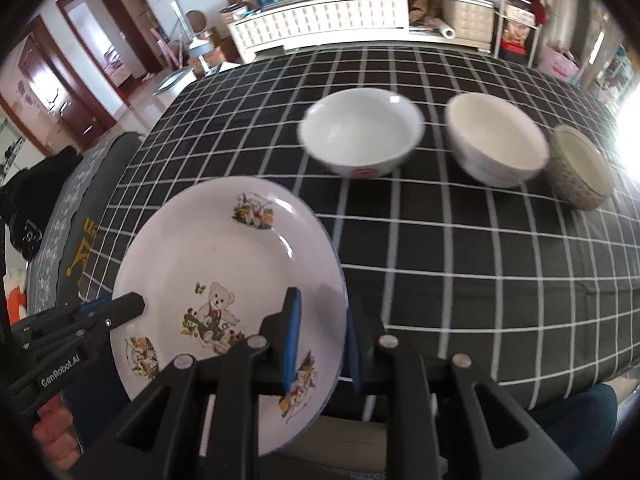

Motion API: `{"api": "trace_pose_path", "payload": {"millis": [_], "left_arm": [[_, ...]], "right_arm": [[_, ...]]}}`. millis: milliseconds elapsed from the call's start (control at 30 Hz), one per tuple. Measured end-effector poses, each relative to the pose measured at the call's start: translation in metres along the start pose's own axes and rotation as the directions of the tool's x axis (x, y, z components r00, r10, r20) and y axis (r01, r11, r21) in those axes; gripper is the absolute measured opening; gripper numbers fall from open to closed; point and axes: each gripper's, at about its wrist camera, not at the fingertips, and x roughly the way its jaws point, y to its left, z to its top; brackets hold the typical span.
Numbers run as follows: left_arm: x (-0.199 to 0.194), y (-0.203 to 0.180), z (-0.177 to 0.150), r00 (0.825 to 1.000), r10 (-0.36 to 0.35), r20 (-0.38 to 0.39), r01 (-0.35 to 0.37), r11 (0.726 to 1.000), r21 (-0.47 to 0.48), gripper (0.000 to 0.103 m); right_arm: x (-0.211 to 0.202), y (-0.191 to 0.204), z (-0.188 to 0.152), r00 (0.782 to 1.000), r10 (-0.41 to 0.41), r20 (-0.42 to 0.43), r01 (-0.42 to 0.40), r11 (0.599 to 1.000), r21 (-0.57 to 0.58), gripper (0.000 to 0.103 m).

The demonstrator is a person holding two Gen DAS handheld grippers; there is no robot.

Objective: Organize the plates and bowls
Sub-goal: 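Carry the teddy-bear plate over and lower it onto the pink-flower plate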

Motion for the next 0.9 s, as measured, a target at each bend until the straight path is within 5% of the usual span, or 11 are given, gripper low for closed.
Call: {"api": "trace_pose_path", "payload": {"millis": [900], "left_arm": [[0.021, 0.040, 0.011, 0.999, 0.002, -0.033, -0.004, 0.998, -0.063, 0.013]], "right_arm": [[0.038, 0.040, 0.012, 0.995, -0.043, -0.094, 0.039, 0.998, -0.050, 0.025]]}}
